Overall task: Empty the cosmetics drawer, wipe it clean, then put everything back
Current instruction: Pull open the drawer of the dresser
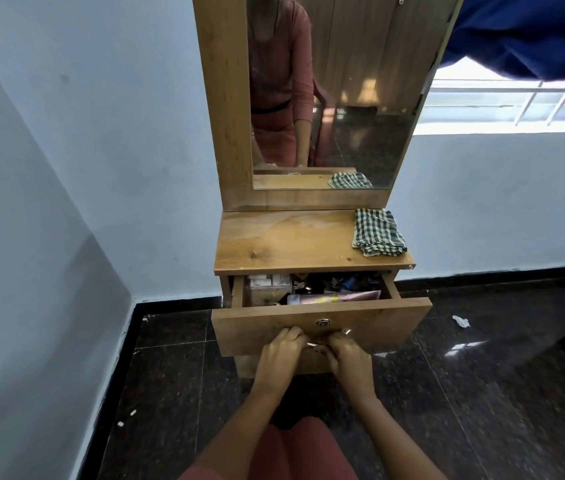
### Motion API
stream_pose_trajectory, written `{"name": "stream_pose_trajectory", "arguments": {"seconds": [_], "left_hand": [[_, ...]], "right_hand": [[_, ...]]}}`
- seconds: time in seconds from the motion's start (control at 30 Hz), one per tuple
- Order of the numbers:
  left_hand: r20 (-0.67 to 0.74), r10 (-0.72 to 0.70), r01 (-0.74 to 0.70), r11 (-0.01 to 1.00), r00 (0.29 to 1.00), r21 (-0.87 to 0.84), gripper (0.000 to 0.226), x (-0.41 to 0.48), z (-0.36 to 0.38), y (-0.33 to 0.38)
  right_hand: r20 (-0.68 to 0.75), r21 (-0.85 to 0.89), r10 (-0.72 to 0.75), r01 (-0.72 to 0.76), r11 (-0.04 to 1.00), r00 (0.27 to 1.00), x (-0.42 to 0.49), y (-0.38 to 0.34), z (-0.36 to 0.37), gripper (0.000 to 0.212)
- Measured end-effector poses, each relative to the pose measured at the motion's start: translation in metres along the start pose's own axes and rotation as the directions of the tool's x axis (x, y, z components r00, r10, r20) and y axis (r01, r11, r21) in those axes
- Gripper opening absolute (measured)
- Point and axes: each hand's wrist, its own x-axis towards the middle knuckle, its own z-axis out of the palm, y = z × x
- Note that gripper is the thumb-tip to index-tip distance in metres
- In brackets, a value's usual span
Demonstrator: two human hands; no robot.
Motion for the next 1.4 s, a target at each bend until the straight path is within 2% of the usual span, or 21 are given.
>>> {"name": "stream_pose_trajectory", "arguments": {"seconds": [0.13, 0.5, 0.63, 0.77, 1.13, 1.33, 1.4], "left_hand": [[-0.041, -0.003, 0.003, 1.000, 0.999, 0.000, 0.034, -0.023, 0.002, 0.011], [-0.124, -0.040, 0.029, 0.995, 0.991, -0.092, 0.026, -0.078, 0.009, 0.029], [-0.162, -0.036, 0.013, 0.990, 0.986, -0.137, 0.008, -0.101, 0.013, 0.037], [-0.182, -0.040, 0.009, 0.986, 0.983, -0.168, 0.021, -0.120, 0.014, 0.045], [-0.161, -0.060, 0.030, 0.983, 0.985, -0.182, 0.023, -0.144, 0.014, 0.061], [-0.086, -0.077, 0.057, 0.976, 0.993, -0.212, 0.025, -0.144, 0.008, 0.062], [-0.095, -0.071, 0.045, 0.966, 0.993, -0.253, 0.026, -0.144, 0.001, 0.065]], "right_hand": [[0.019, 0.035, 0.020, -0.020, 0.999, 1.000, -0.024, -0.005, -0.012, 0.008], [0.155, 0.100, 0.155, -0.172, 0.980, 0.976, -0.079, -0.014, -0.033, 0.020], [0.139, 0.120, 0.152, -0.169, 0.978, 0.979, -0.103, -0.014, -0.038, 0.021], [0.149, 0.118, 0.158, -0.177, 0.977, 0.976, -0.122, -0.017, -0.044, 0.018], [0.179, 0.077, 0.163, -0.179, 0.981, 0.970, -0.147, -0.019, -0.053, 0.015], [0.327, 0.031, 0.184, -0.205, 0.978, 0.927, -0.138, -0.028, -0.067, 0.021], [0.381, 0.066, 0.161, -0.200, 0.978, 0.910, -0.131, -0.032, -0.078, 0.020]]}}
